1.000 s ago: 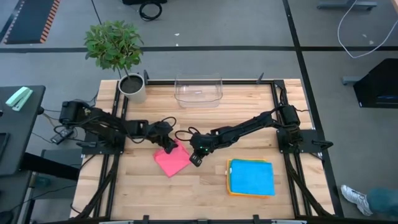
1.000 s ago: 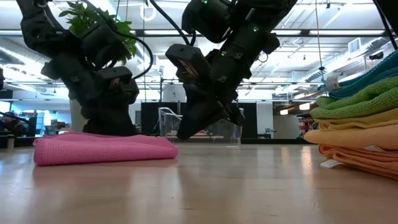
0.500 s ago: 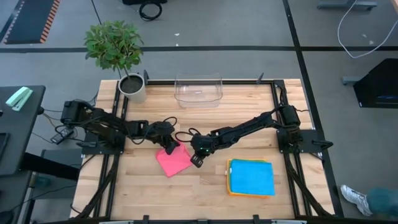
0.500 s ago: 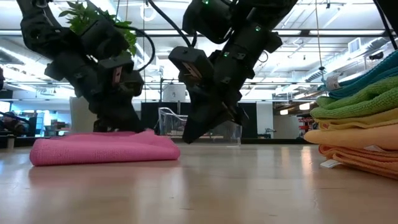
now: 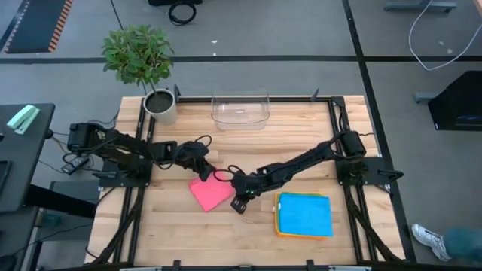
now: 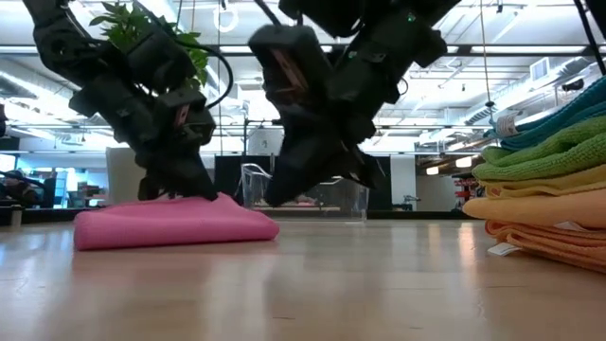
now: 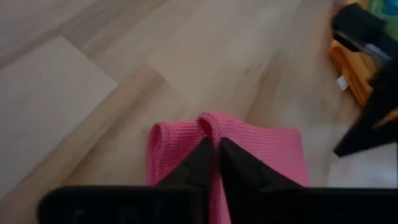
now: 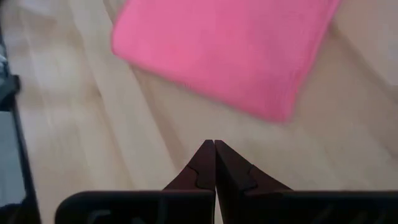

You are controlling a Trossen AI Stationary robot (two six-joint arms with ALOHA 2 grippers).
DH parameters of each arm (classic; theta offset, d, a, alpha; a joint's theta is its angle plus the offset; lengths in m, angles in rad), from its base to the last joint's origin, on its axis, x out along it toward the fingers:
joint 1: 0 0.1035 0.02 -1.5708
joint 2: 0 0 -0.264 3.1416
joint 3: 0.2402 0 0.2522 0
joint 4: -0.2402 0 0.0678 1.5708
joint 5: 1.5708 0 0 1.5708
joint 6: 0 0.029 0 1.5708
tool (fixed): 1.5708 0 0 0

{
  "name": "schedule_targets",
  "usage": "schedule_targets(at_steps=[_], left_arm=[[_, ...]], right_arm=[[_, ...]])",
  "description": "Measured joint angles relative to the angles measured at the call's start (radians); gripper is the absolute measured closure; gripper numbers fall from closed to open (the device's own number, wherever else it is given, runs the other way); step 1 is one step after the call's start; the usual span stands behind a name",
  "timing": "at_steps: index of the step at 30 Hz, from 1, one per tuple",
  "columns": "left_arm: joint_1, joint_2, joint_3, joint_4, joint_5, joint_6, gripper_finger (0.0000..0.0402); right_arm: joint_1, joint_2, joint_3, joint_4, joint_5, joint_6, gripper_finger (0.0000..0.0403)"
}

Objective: Fold microfiber towels
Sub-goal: Fold the pink towel on the table, then stack the pink towel on the blue towel

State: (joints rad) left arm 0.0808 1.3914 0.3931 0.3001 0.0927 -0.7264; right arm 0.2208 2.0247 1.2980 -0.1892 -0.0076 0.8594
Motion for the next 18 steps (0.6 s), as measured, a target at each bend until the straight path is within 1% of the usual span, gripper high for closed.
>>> schedule_targets(at_steps=[2,5,7,9,11,13,16,18], left_arm=[[0.014,0.000,0.000,-0.009,0.003,0.005,0.0343],[0.042,0.000,0.000,-0.007,0.006,0.005,0.0307],[0.063,0.000,0.000,-0.011,0.008,0.005,0.0289],[0.084,0.000,0.000,-0.017,0.014,-0.002,0.0276],[0.103,-0.016,0.000,-0.031,0.057,-0.003,0.0270],[0.115,-0.046,0.001,-0.061,0.129,-0.011,0.0269],[0.099,-0.113,0.000,-0.203,0.217,-0.068,0.0272],[0.069,-0.161,0.001,-0.298,0.235,-0.114,0.0277]], right_arm=[[0.002,-0.001,0.000,0.026,0.013,0.006,0.0397],[-0.005,-0.001,0.000,0.069,0.061,0.010,0.0397],[-0.019,0.001,0.000,0.085,0.093,0.012,0.0397],[-0.037,0.007,0.000,0.104,0.102,0.012,0.0397],[-0.053,0.008,0.000,0.101,0.104,0.012,0.0397],[-0.070,0.004,0.000,0.103,0.105,0.011,0.0397],[-0.097,-0.002,0.000,0.136,0.082,-0.008,0.0390],[-0.119,-0.003,0.000,0.150,0.044,-0.011,0.0376]])
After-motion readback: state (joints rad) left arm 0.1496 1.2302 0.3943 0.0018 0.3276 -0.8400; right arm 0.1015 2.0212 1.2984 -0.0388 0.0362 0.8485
